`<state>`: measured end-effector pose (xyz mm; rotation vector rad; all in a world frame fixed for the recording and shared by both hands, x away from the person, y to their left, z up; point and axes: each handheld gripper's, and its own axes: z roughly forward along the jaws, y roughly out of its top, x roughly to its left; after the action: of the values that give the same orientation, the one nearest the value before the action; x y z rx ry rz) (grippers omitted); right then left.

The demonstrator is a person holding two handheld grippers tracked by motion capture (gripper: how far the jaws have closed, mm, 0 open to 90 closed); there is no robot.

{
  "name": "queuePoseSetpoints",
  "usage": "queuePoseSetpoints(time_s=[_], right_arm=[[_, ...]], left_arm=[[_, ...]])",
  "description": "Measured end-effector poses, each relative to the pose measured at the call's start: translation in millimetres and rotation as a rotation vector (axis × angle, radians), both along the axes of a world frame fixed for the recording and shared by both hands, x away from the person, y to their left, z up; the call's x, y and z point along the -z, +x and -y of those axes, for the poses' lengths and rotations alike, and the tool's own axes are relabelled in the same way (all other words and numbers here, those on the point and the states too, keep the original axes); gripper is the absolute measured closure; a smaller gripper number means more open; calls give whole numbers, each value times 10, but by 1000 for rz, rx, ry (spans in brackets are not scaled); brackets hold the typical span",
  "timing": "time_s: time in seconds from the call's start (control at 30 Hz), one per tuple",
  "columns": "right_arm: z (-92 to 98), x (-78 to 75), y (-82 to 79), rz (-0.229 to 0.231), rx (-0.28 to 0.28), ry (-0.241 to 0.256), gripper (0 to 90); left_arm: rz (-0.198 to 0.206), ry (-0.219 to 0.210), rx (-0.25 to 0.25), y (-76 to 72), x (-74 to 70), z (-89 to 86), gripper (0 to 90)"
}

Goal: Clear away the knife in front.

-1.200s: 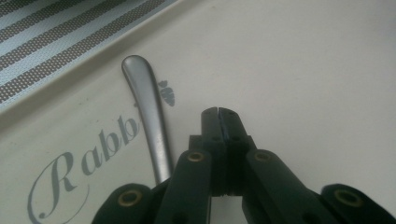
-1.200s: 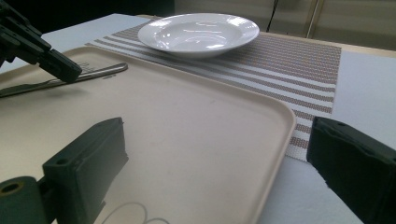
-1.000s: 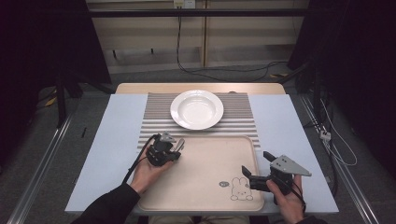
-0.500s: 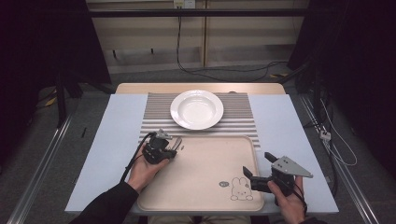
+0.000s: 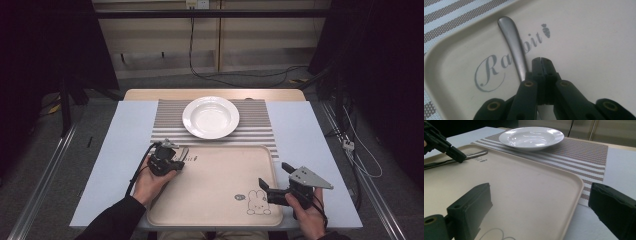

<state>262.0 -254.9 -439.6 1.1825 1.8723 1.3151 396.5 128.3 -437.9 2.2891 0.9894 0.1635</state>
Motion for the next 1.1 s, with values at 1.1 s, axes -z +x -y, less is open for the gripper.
queuePoseSetpoints(time_s=[1.1], right_arm=[[-8,3,13,-5,-1,2,44]], left_arm=[[-26,24,-28,78,-28,-154,900]])
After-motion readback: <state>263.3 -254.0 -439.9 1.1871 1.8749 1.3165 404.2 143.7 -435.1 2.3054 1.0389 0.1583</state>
